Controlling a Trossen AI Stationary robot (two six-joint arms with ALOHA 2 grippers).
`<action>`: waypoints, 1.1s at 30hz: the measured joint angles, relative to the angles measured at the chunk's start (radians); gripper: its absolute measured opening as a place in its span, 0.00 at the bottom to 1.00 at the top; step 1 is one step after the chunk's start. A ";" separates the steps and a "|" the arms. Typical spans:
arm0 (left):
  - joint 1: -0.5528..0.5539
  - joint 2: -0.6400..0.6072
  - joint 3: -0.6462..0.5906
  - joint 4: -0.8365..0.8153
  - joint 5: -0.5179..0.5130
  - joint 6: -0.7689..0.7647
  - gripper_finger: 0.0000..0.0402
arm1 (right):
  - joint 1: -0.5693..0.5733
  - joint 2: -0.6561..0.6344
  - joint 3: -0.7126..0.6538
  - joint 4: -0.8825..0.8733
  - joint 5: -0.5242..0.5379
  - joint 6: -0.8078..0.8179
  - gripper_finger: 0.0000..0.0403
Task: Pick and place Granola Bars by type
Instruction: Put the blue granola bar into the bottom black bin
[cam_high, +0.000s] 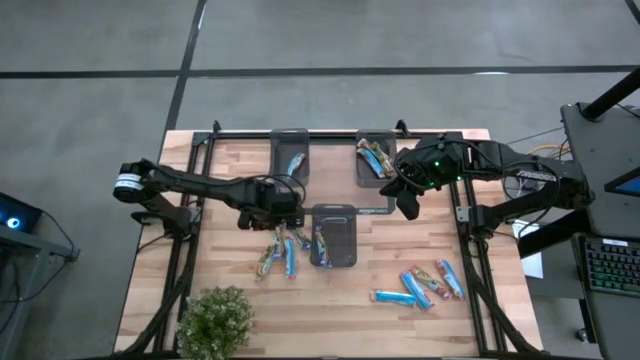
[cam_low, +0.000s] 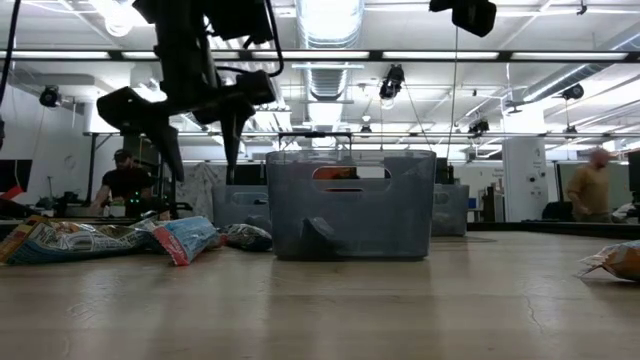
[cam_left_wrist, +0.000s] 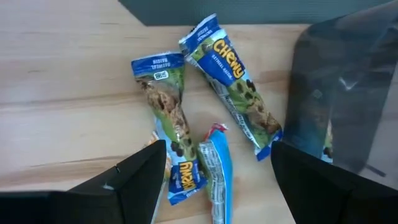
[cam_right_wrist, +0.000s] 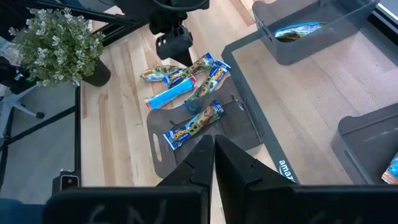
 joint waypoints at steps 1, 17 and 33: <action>0.000 0.000 -0.008 0.009 0.000 0.000 0.68 | 0.000 0.000 0.000 0.000 0.000 0.000 0.02; 0.001 0.022 -0.098 0.039 0.001 -0.017 0.68 | -0.003 0.000 0.000 0.001 0.025 -0.008 0.02; 0.009 0.130 -0.104 0.082 -0.005 -0.017 0.68 | -0.003 0.000 0.000 0.000 0.028 -0.004 0.02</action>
